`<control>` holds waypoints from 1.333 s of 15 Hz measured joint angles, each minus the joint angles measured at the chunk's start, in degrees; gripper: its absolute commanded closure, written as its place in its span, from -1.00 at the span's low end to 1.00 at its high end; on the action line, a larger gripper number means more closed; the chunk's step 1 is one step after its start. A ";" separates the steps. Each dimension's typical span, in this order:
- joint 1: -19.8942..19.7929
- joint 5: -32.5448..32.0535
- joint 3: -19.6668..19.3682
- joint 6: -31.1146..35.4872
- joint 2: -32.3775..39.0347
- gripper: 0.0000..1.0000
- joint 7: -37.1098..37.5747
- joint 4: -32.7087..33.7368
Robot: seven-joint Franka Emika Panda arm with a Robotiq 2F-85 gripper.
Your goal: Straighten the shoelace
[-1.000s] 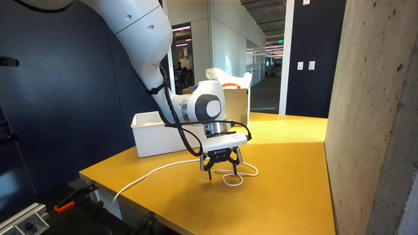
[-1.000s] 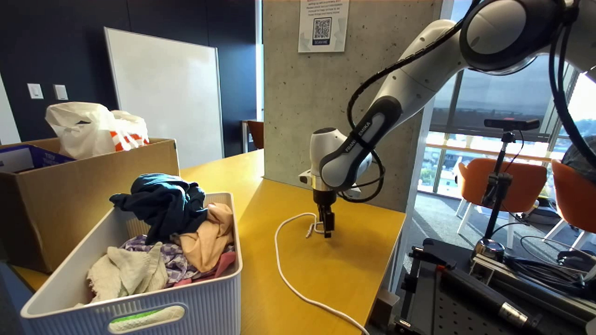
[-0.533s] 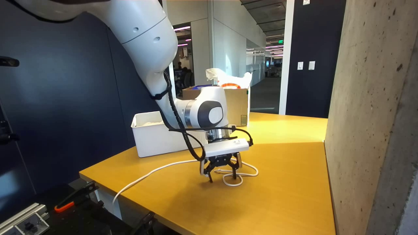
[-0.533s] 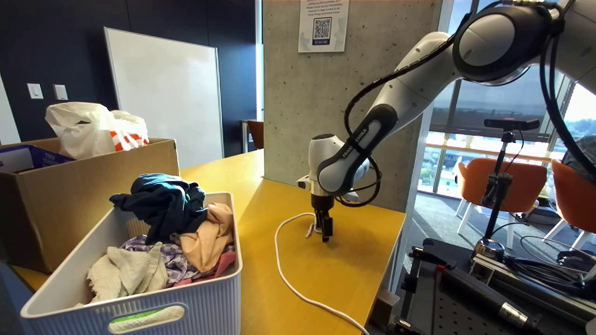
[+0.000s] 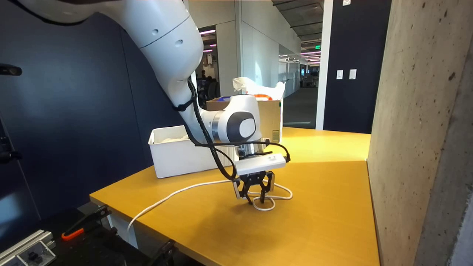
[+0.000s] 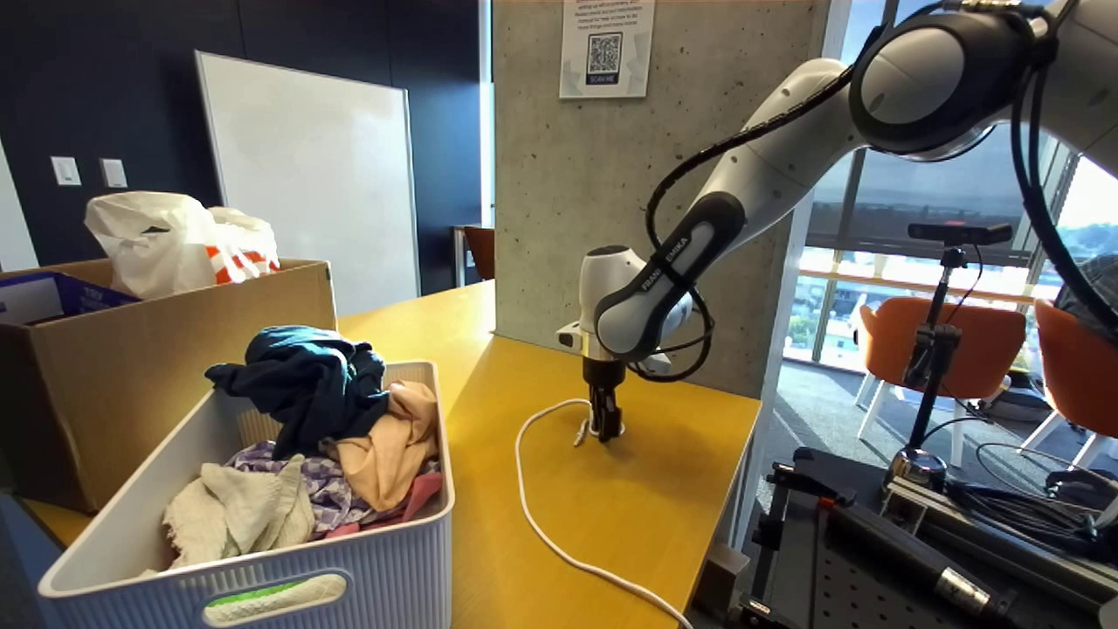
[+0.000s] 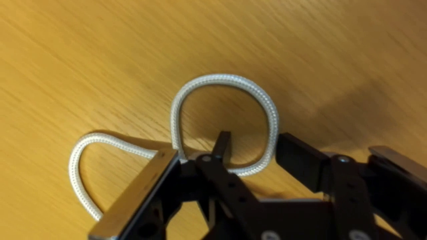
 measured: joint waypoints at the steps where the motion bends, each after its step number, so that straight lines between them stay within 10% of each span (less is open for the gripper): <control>1: -0.07 0.00 0.00 0.01 0.00 0.94 -0.04 0.10; 20: -2.08 1.87 0.55 1.36 -10.13 0.94 -0.64 -10.16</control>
